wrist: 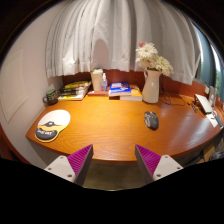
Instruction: Arrange mouse
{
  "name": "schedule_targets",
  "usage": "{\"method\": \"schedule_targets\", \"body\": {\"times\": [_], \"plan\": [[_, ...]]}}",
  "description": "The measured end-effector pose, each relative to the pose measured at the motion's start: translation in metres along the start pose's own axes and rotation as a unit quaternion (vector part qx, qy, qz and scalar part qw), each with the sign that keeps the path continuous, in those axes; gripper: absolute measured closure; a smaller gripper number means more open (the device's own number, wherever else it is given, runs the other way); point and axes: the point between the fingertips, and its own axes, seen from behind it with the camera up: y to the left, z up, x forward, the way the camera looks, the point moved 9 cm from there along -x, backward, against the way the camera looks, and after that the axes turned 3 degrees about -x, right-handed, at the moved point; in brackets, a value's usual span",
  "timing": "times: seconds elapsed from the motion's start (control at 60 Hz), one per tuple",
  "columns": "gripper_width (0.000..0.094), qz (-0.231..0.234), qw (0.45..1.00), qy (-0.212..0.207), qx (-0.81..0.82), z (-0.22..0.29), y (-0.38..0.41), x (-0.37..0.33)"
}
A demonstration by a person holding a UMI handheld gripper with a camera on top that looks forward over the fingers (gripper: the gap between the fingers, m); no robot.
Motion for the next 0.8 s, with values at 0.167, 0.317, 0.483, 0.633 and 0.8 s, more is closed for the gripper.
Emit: {"method": "schedule_targets", "body": {"times": [0.167,0.317,0.483,0.633,0.8], "plan": [[0.0091,-0.004,1.0,-0.006,0.0,0.018,-0.011,0.009],[0.0085,-0.006,1.0,-0.009,0.003,0.022,-0.012,0.013],[0.008,-0.016,1.0,0.01,0.016,0.006,-0.026,0.019],[0.0078,-0.044,0.998,0.03,0.021,-0.006,-0.061,0.037],[0.008,-0.07,0.996,0.054,0.022,-0.005,-0.106,0.081]]}}
